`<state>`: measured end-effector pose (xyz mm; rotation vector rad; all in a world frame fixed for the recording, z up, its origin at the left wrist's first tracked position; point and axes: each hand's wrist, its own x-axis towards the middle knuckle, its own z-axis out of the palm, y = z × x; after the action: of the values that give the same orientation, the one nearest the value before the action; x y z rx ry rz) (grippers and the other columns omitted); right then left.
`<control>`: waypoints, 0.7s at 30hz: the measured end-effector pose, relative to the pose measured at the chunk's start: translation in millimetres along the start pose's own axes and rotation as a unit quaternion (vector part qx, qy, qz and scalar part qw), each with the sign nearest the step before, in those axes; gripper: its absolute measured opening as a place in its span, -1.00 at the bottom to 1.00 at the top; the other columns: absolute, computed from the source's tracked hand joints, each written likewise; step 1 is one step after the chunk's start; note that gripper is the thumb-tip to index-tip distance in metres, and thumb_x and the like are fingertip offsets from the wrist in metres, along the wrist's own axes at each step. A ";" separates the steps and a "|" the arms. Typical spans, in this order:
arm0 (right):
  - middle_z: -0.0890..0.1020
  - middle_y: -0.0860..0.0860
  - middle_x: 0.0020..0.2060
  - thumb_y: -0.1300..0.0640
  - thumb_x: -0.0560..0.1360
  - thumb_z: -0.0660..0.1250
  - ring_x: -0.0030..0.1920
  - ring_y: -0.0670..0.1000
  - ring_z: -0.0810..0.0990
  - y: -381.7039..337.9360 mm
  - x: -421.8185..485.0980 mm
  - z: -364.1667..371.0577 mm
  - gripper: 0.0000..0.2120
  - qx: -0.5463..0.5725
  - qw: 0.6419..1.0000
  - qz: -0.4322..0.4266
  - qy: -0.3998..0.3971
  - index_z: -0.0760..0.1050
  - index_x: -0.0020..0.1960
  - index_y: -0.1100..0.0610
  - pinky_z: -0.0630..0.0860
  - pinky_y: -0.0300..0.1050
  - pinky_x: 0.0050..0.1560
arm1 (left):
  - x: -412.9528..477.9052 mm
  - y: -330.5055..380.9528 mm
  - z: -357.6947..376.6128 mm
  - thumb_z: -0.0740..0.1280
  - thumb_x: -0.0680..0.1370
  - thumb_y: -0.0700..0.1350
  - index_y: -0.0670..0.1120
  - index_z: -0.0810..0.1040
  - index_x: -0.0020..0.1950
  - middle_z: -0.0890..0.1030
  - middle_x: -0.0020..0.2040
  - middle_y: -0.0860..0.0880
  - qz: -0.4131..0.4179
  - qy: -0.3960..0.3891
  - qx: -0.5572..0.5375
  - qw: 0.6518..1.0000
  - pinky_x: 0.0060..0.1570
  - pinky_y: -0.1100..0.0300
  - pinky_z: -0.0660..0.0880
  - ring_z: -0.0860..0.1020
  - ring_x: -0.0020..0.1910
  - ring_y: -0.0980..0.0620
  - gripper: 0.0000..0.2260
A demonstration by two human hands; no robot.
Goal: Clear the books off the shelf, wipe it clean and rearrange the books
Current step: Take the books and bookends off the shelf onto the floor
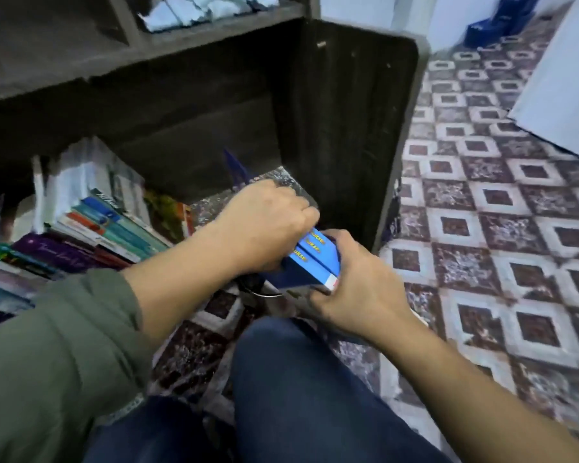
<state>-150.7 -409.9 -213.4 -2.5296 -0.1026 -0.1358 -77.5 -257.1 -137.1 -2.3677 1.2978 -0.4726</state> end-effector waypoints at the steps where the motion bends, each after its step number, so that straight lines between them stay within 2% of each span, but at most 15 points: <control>1: 0.56 -0.10 -0.07 -0.14 0.32 0.36 -0.03 0.11 0.57 15.4 -7.9 -3.2 -0.54 -0.024 0.999 0.024 -0.020 0.27 0.15 -0.11 0.50 -0.01 -0.12 | 11.1 15.6 4.7 0.54 0.09 -0.02 -0.05 0.48 -0.25 0.53 -0.36 0.00 0.012 -0.012 -0.011 1.000 -0.36 0.17 0.35 0.54 -0.36 -0.07 -0.65; 4: 0.48 -0.08 -0.20 -0.13 0.36 0.36 -0.07 0.16 0.57 59.7 -29.1 -10.1 -0.63 -0.052 0.994 0.092 -0.040 0.25 0.02 -0.07 0.45 -0.02 -0.16 | 45.0 59.3 21.1 0.55 0.09 0.08 -0.02 0.47 -0.17 0.55 -0.28 0.03 0.039 -0.051 -0.015 0.998 -0.30 0.15 0.35 0.54 -0.28 -0.04 -0.57; 7: 0.56 -0.07 -0.16 -0.14 0.38 0.37 -0.09 0.14 0.57 99.8 -47.9 -10.2 -0.60 -0.047 0.991 0.127 -0.016 0.30 0.12 -0.09 0.39 -0.06 -0.20 | 78.6 93.0 34.4 0.55 0.03 0.04 -0.03 0.47 -0.24 0.53 -0.34 0.03 0.077 -0.058 -0.040 0.995 -0.36 0.18 0.32 0.51 -0.37 -0.03 -0.57; 8: 0.53 -0.09 -0.20 -0.15 0.38 0.37 -0.12 0.13 0.56 112.6 -53.2 -9.3 -0.60 -0.052 0.989 0.139 -0.008 0.29 0.11 -0.09 0.36 -0.07 -0.22 | 90.2 102.7 40.3 0.56 0.04 0.04 -0.04 0.48 -0.23 0.53 -0.34 0.02 0.094 -0.051 -0.047 0.993 -0.37 0.18 0.31 0.51 -0.37 -0.03 -0.57; 11: 0.36 -0.14 -0.37 -0.21 0.40 0.36 -0.26 0.09 0.45 149.0 -62.2 -5.1 -0.61 -0.063 0.981 0.183 0.008 0.18 -0.06 -0.10 0.28 -0.08 -0.26 | 119.1 131.0 61.4 0.53 0.21 0.13 -0.03 0.46 -0.06 0.56 -0.16 0.04 0.122 -0.061 -0.043 0.990 -0.27 0.14 0.25 0.53 -0.19 0.00 -0.55; 14: 0.39 -0.13 -0.38 -0.25 0.38 0.36 -0.30 0.08 0.45 184.8 -61.9 3.0 -0.59 -0.064 0.976 0.209 0.010 0.20 -0.09 -0.07 0.30 -0.06 -0.28 | 148.7 153.5 86.8 0.43 0.39 0.13 -0.02 0.39 0.09 0.51 -0.01 0.04 0.129 -0.069 -0.074 0.986 -0.14 0.15 0.26 0.50 -0.02 -0.01 -0.60; 15: 0.41 -0.12 -0.37 -0.23 0.38 0.37 -0.30 0.08 0.46 196.3 -60.3 6.5 -0.61 -0.062 0.974 0.217 0.009 0.22 -0.08 -0.07 0.31 -0.06 -0.28 | 157.2 158.9 94.8 0.43 0.38 0.11 -0.03 0.39 0.08 0.51 -0.03 0.03 0.127 -0.077 -0.094 0.984 -0.11 0.13 0.32 0.50 -0.04 -0.02 -0.60; 17: 0.43 -0.12 -0.34 -0.20 0.37 0.39 -0.27 0.09 0.51 216.6 -56.4 15.1 -0.62 -0.066 0.972 0.224 0.006 0.23 -0.07 -0.06 0.30 -0.06 -0.29 | 169.6 168.7 116.6 0.49 0.25 0.00 -0.07 0.43 -0.09 0.53 -0.20 -0.02 0.136 -0.044 -0.130 0.981 -0.23 0.07 0.43 0.51 -0.23 -0.07 -0.64; 19: 0.43 -0.12 -0.30 -0.20 0.38 0.39 -0.29 0.08 0.46 233.7 -51.0 24.4 -0.62 -0.081 0.972 0.221 0.005 0.23 -0.06 -0.07 0.26 -0.08 -0.31 | 179.8 175.7 141.5 0.52 0.10 -0.08 -0.09 0.42 -0.24 0.50 -0.34 -0.06 0.137 -0.025 -0.166 0.976 -0.35 0.06 0.45 0.48 -0.39 -0.11 -0.63; 21: 0.49 -0.08 -0.22 -0.15 0.40 0.39 -0.24 0.10 0.47 250.5 -44.7 34.8 -0.64 -0.102 0.971 0.216 0.003 0.26 -0.03 -0.06 0.21 -0.09 -0.31 | 187.6 184.6 169.7 0.57 0.04 -0.07 -0.09 0.42 -0.27 0.49 -0.36 -0.06 0.135 -0.036 -0.174 0.975 -0.39 0.14 0.39 0.47 -0.42 -0.10 -0.58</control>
<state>-166.3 -597.1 -388.6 -2.6863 0.4857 0.0219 -34.1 -477.1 -355.8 -2.3946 1.7539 -0.0801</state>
